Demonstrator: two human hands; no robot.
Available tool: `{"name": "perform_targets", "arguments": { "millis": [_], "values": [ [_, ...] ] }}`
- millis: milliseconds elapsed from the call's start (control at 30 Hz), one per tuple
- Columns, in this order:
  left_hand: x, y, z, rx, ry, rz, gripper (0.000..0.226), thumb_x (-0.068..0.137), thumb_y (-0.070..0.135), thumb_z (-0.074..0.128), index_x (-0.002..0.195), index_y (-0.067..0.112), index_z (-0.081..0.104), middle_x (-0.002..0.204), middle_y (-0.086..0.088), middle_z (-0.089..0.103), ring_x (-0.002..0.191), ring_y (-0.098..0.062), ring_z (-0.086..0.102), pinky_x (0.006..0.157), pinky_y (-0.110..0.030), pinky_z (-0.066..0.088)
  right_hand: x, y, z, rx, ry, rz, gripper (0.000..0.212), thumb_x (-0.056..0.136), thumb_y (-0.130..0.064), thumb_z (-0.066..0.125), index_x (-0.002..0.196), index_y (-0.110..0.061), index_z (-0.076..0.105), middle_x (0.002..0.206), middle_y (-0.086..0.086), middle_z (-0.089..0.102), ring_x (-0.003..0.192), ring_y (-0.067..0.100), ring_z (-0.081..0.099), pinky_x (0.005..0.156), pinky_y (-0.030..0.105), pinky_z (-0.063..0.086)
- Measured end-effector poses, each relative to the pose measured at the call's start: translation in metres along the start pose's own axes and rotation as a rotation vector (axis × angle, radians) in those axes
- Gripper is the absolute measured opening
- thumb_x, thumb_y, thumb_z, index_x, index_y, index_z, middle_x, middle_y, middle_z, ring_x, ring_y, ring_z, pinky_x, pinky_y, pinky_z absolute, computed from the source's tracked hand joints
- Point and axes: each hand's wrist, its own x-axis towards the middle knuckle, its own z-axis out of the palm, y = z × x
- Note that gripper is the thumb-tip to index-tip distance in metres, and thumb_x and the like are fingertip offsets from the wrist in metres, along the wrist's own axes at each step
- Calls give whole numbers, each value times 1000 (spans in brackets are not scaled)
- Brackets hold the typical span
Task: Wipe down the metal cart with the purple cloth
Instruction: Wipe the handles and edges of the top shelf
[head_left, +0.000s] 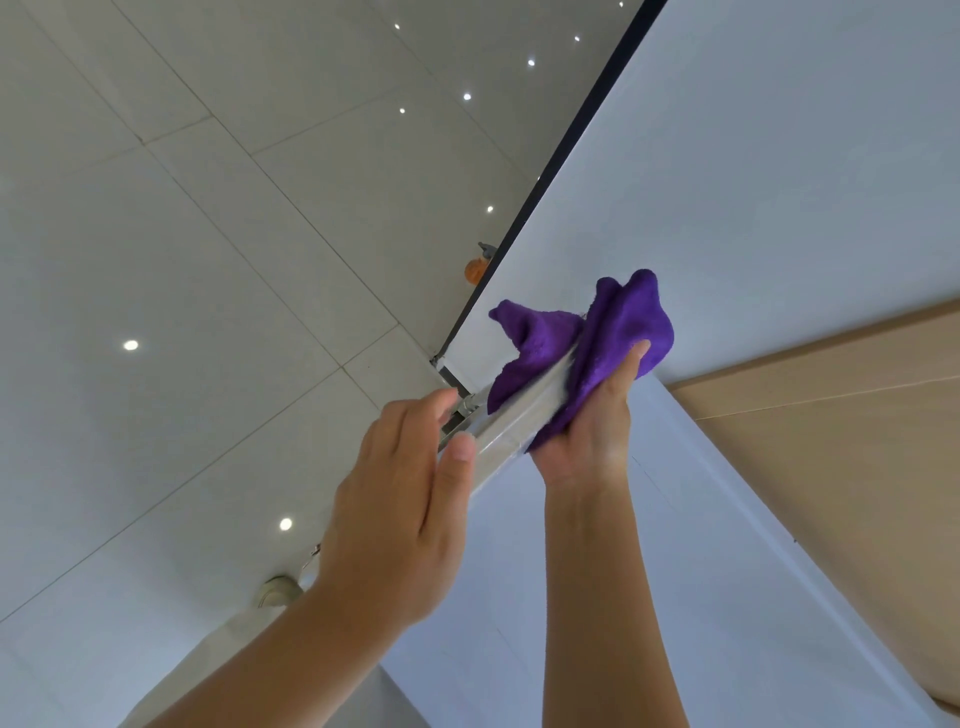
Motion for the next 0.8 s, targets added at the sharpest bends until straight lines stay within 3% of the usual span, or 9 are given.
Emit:
{"name": "perform_targets", "arguments": {
  "millis": [67,133,200,267,367,500,633,733,800],
  "values": [
    [0,-1,0,-63,20,16,67,96,55,11,120,8,52,93,10,46,75,-4,49,63,-7,39,-9,6,-1,-73,55,7,66,84,-69,40,112,-13,60,102,20,67,73,27,62,68,37,53],
    [-1,-3,1,-137,38,28,67,96,56,12,121,8,51,100,11,48,89,-2,49,76,-5,38,-20,16,-2,-184,9,-22,71,90,-62,37,123,-1,53,103,27,65,68,27,62,59,34,53],
    [-2,-6,2,-199,66,46,62,96,55,14,122,11,49,108,16,49,104,-2,48,86,-8,36,-32,25,-3,-237,4,-63,63,96,-51,36,121,4,52,90,24,67,65,27,61,56,32,52],
    [-2,-8,2,-248,87,61,58,96,53,16,120,12,50,110,14,51,108,-9,50,91,-19,40,-51,38,-2,-267,-18,-69,50,98,-43,38,119,0,52,82,15,67,69,25,64,59,32,53],
    [-2,-8,1,-293,119,93,59,96,55,16,117,13,50,109,15,50,103,-15,51,89,-23,40,-75,64,-4,-289,-44,-73,47,91,-44,47,120,-7,50,88,7,64,82,20,64,72,31,53],
    [-1,-10,-4,-394,84,43,61,95,53,21,113,6,55,106,3,55,102,-21,54,87,-33,43,-85,75,-1,-293,-17,-104,35,95,-36,49,116,-9,53,86,3,64,82,17,64,73,28,52],
    [-4,-16,-17,-446,109,83,29,94,27,32,109,18,55,106,11,53,100,-11,54,88,-21,41,-83,76,8,-266,51,-142,47,87,-43,52,119,-9,53,97,10,66,91,26,65,86,44,53],
    [-32,-47,-30,-324,80,151,28,93,14,38,115,16,54,110,9,52,105,-5,51,91,-14,37,-82,74,11,-234,76,-134,36,93,-40,50,114,-11,54,83,10,70,70,24,68,66,40,57],
    [-60,-74,-36,-220,-28,80,32,95,25,38,123,23,52,117,14,53,113,4,47,94,-10,36,-81,73,11,-186,99,-118,28,95,-36,48,110,-13,54,66,5,68,54,20,64,50,32,53]
  ]
}}
